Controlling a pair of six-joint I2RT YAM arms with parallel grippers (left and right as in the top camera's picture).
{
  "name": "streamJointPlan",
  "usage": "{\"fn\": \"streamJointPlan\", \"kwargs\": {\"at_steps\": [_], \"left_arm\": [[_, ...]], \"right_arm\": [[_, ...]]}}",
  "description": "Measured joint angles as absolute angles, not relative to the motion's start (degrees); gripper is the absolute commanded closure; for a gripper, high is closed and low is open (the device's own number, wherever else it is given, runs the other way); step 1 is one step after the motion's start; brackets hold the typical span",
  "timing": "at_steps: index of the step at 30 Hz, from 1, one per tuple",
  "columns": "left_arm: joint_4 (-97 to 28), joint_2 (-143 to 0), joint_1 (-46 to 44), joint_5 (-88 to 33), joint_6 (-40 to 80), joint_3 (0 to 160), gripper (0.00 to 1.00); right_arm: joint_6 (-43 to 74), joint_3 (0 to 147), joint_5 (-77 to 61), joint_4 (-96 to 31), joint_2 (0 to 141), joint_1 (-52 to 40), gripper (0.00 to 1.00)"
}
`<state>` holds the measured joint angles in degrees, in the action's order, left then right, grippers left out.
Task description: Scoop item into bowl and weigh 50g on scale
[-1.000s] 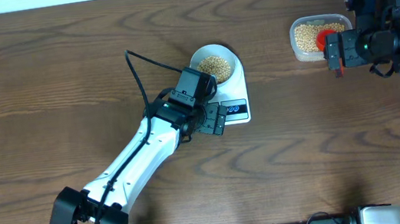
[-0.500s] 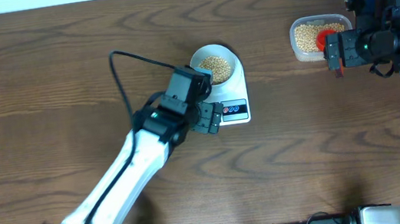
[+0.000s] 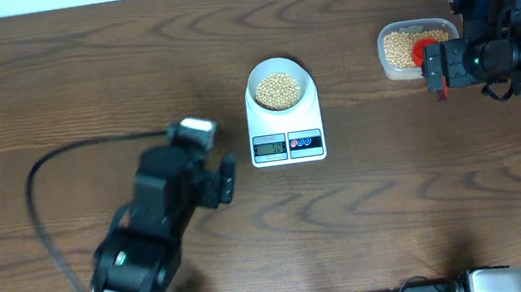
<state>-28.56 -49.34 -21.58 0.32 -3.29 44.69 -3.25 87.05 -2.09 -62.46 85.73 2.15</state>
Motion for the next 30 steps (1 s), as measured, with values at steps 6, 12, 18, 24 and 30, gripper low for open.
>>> {"fn": "streamJointPlan", "kwargs": {"at_steps": [6,12,18,24,30], "left_arm": [[-25.63,-34.28,-16.78,0.36,-2.04,36.51,0.10],[-19.11,-22.48,-11.07,0.36,0.25,25.52,0.10],[-12.01,-13.23,-8.45,0.36,1.02,14.52,0.10],[-5.93,-3.09,-6.83,0.36,1.50,5.37,0.10],[-2.37,-0.73,-6.52,0.38,1.50,1.74,0.10]], "right_arm": [[-3.25,87.05,-2.09,-62.54,85.73,2.15,0.01],[-3.25,87.07,-2.07,-62.57,85.73,2.15,0.01],[-3.27,87.07,-2.04,-62.59,85.73,2.15,0.01],[-3.25,87.07,-1.93,-62.54,85.73,2.15,0.01],[-3.31,87.09,-1.89,-62.59,85.73,2.15,0.01]]}}
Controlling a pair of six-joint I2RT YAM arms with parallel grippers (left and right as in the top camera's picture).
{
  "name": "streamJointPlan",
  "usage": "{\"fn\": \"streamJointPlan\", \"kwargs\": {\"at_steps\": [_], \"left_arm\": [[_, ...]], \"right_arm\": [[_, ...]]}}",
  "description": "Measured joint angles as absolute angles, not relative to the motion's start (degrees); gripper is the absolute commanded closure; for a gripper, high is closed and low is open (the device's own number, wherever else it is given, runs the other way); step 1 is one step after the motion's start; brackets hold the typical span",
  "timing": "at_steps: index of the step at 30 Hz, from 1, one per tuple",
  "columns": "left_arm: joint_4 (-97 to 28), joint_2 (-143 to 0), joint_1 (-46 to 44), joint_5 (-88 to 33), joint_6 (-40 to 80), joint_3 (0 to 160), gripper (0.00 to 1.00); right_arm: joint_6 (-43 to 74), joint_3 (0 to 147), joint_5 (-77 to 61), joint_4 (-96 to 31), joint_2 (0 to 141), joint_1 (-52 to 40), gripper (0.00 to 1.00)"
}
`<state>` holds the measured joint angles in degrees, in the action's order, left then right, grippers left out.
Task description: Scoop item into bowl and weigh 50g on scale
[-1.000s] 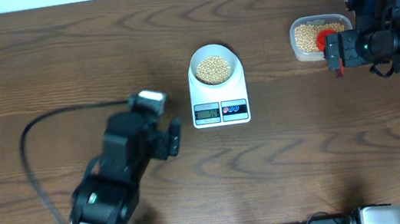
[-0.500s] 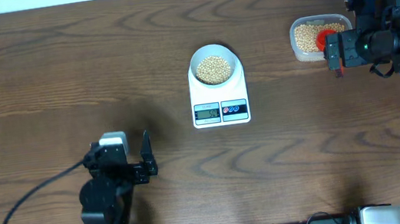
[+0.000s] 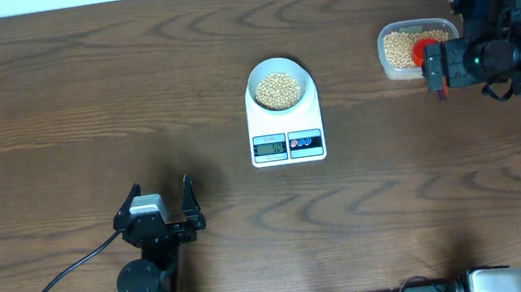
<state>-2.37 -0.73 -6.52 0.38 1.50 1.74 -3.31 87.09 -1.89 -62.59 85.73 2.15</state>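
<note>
A white bowl (image 3: 280, 88) full of tan beans sits on the white scale (image 3: 285, 128) at the table's middle; the display is too small to read. A clear container (image 3: 399, 50) of the same beans stands at the far right. The red scoop (image 3: 422, 48) rests in that container, and my right gripper (image 3: 435, 70) is shut on its handle, whose end shows below the fingers. My left gripper (image 3: 158, 196) is low at the front left, far from the scale, open with nothing between its fingers.
The left arm's black cable (image 3: 57, 284) curls over the front left of the wooden table (image 3: 82, 89). A black rail runs along the front edge. The right arm's white link lies along the right edge.
My left arm has pulled back from just left of the scale to the front left edge, its gripper open and now upright in view. The right arm, scoop, bowl and scale have not moved.
</note>
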Motion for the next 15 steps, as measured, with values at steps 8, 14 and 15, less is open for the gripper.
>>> {"fn": "streamJointPlan", "kwargs": {"at_steps": [8,14,15], "left_arm": [[-2.52,-0.69,-6.11,0.62,1.26,1.74,0.10],[-2.52,-0.69,-6.04,0.60,1.26,1.74,0.10],[-2.52,-0.69,-6.04,0.60,1.26,1.74,0.10]], "right_arm": [[-3.40,87.09,-1.91,-62.57,85.73,2.15,0.01],[-3.40,87.09,-1.89,-62.57,85.73,2.15,0.00],[-3.40,87.09,-1.91,-62.57,85.73,2.15,0.01]]}}
